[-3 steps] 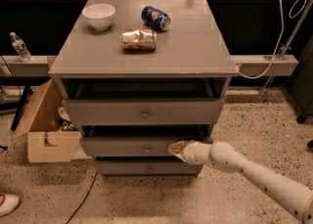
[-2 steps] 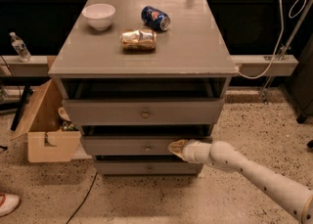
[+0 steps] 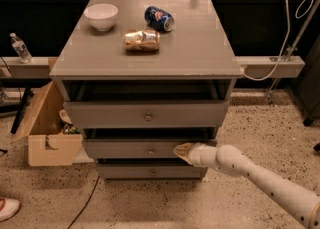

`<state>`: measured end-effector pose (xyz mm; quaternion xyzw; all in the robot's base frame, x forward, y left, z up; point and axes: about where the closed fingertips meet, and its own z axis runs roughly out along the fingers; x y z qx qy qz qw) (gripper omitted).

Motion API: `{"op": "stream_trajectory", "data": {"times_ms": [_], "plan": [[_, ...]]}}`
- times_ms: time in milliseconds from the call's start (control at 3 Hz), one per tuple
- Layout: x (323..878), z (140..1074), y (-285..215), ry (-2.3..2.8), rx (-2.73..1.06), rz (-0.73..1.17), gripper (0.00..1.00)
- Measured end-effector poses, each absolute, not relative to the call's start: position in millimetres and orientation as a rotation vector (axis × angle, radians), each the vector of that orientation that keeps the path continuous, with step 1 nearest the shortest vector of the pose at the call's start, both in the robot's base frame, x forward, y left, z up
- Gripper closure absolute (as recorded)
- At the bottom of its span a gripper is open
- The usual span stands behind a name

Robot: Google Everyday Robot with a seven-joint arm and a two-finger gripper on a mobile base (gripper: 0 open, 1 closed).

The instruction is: Close middle drawer

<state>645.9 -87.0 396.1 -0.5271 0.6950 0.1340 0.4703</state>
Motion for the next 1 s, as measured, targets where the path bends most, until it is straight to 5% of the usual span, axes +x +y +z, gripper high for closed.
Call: {"op": "stream_trajectory", "data": {"times_ms": [1000], "plan": [[599, 399, -144, 1.713, -1.299, 0.387, 1.0]]}}
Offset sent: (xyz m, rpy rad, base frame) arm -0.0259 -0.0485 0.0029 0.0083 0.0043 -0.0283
